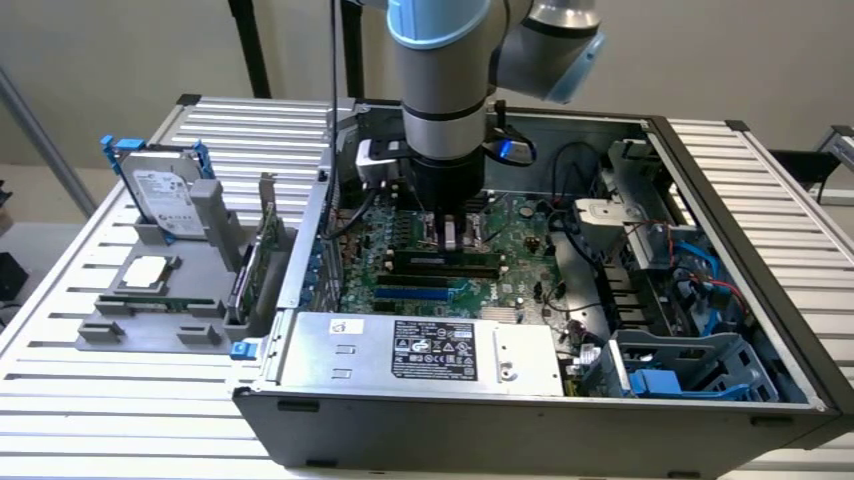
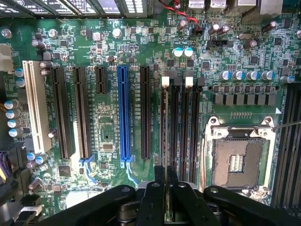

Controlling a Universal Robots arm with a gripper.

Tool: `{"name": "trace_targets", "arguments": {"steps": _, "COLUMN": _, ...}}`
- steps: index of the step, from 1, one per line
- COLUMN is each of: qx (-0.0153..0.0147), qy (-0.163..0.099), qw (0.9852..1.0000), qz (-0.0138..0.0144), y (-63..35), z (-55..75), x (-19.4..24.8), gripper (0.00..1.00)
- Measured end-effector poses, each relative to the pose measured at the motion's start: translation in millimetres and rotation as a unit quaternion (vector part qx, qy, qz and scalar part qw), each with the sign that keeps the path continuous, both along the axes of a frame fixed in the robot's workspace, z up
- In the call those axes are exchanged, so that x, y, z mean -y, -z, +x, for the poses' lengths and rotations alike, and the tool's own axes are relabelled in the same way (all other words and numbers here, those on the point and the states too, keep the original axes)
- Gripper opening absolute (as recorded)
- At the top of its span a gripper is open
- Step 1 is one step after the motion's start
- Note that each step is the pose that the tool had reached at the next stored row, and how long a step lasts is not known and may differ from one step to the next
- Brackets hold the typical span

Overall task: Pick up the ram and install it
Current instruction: 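Insert the ram into the slot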

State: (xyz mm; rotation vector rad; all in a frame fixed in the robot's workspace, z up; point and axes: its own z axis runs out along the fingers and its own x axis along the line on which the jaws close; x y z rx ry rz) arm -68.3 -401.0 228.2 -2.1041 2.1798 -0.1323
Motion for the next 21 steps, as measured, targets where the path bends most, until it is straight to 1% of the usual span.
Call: {"name": "trace_targets", "arguments": {"steps": 21, "qx": 0.0003, "qy": 0.0, "qw": 1.0, "qz": 0.0, "y": 2.9, "z": -0.3, "x": -1.5, "gripper": 0.13}}
